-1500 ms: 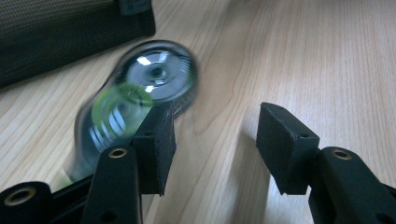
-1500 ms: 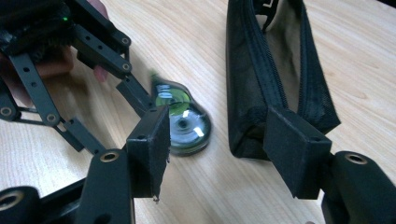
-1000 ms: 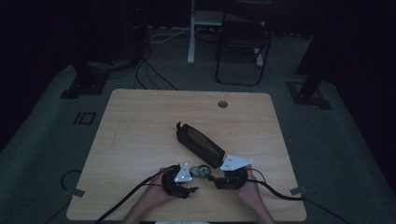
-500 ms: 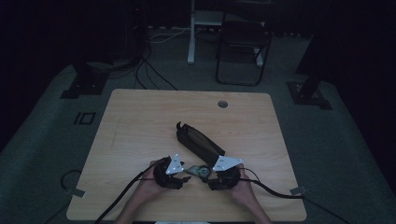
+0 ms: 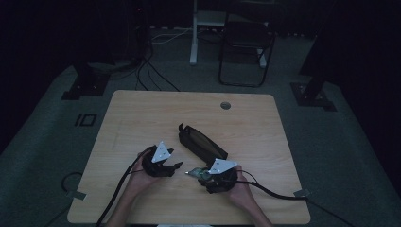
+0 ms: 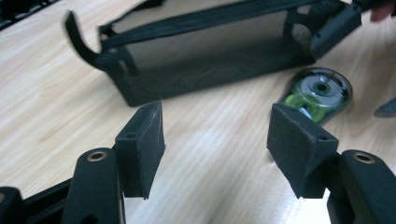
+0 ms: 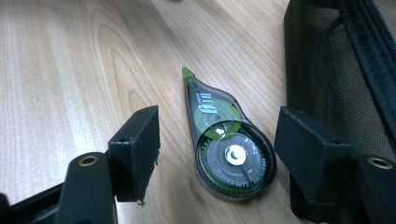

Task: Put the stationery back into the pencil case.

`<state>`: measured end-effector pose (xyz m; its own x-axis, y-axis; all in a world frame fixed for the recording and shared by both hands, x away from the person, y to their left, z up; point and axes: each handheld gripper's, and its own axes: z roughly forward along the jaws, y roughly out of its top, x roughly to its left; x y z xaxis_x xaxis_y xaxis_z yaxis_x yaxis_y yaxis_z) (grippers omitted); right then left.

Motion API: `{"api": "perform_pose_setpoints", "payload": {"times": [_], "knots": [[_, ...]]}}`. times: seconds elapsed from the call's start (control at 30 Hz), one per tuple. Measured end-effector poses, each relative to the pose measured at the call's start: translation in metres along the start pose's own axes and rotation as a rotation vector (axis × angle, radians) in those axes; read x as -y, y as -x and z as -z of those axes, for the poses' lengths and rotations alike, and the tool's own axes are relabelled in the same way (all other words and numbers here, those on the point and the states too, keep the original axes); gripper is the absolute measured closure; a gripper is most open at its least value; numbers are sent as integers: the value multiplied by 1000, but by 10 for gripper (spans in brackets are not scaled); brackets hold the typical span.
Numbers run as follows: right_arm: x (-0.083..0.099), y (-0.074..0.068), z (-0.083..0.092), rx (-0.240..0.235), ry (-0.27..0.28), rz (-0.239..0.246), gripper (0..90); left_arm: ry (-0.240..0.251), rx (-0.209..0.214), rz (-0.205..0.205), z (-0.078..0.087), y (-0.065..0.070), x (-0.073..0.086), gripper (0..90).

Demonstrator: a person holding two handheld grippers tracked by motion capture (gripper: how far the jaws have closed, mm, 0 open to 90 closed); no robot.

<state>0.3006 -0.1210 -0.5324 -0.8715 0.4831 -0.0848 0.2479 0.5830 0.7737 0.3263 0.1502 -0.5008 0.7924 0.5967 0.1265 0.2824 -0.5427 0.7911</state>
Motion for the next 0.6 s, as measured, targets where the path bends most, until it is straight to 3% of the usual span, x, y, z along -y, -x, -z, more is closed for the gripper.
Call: {"api": "perform_pose_setpoints", "payload": {"times": [0.6], "knots": [[7, 2, -16, 28, -59, 14, 330, 9, -38, 87, -4, -25, 6, 344]]}}
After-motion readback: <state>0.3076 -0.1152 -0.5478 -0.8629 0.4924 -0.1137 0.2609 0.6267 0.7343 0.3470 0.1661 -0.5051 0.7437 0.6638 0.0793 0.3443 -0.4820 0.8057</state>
